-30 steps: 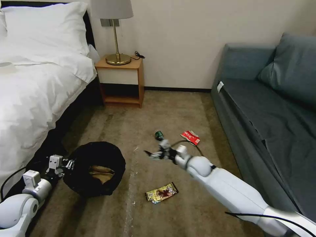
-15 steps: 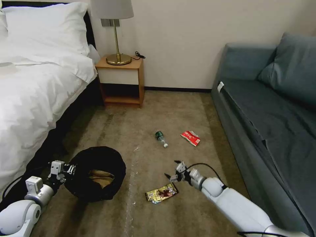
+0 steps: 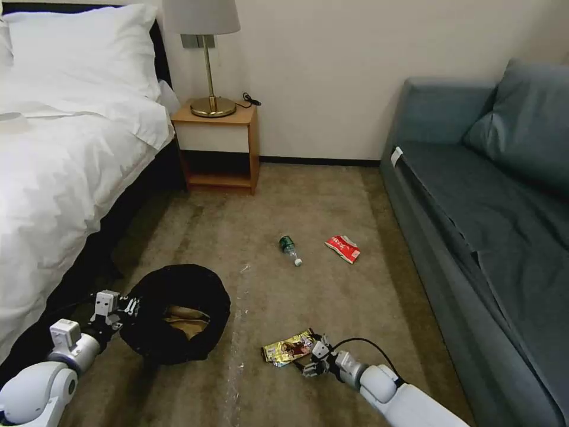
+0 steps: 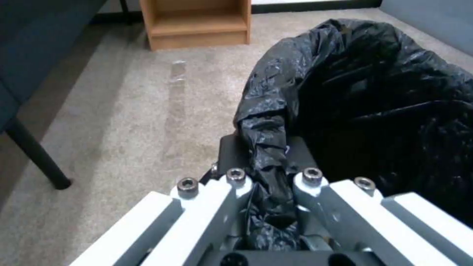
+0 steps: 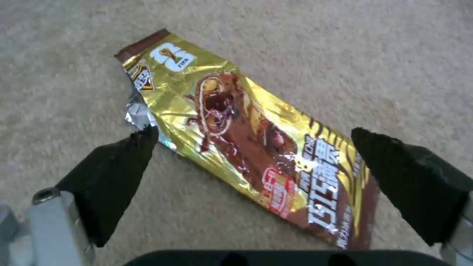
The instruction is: Pick up the trash bin, then pick up the garbage on the floor and place it into the trash bin.
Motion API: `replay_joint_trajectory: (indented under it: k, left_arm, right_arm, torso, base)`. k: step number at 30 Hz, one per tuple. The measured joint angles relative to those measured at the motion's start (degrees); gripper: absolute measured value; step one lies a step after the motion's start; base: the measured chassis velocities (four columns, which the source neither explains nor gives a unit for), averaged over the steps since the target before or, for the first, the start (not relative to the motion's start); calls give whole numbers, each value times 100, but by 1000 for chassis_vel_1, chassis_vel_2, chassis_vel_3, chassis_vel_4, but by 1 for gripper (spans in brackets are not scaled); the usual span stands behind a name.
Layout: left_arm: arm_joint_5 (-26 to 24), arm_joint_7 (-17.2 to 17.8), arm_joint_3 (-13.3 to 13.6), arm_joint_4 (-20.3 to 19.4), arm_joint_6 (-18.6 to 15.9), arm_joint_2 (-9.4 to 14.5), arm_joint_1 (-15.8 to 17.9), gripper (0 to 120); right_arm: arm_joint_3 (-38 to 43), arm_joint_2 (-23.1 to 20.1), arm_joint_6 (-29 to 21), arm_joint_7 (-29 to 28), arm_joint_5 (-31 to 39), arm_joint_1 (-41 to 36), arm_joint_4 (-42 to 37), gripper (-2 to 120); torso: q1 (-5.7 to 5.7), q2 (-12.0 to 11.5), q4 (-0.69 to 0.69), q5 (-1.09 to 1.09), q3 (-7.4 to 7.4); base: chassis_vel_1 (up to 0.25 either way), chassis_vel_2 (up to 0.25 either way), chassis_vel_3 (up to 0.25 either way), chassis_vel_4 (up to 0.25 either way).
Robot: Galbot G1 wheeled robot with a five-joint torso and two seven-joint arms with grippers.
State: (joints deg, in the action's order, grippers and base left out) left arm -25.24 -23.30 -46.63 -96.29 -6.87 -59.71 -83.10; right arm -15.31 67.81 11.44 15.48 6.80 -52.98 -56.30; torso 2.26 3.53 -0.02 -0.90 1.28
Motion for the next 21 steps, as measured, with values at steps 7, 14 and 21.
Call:
replay_joint_trajectory:
  k: [7, 14, 21]
  left_arm:
    - [-5, -20, 19, -6, 5, -6, -6, 4]
    - [10, -67, 58, 64, 47, -67, 17, 4]
    - [15, -98, 60, 114, 62, -65, 33, 4]
  right_arm:
    - [101, 448, 330, 67, -156, 142, 614, 100]
    - [283, 803, 630, 117, -378, 368, 1372, 100]
    - [359, 901, 828, 174, -460, 470, 1768, 100]
  torso:
    - [0, 0, 1, 2, 0]
    - [0, 0, 1, 2, 1]
    - [0, 0, 0, 4, 1]
  base:
    - [0, 0, 0, 0]
    - [0, 0, 0, 0]
    - [0, 0, 0, 0]
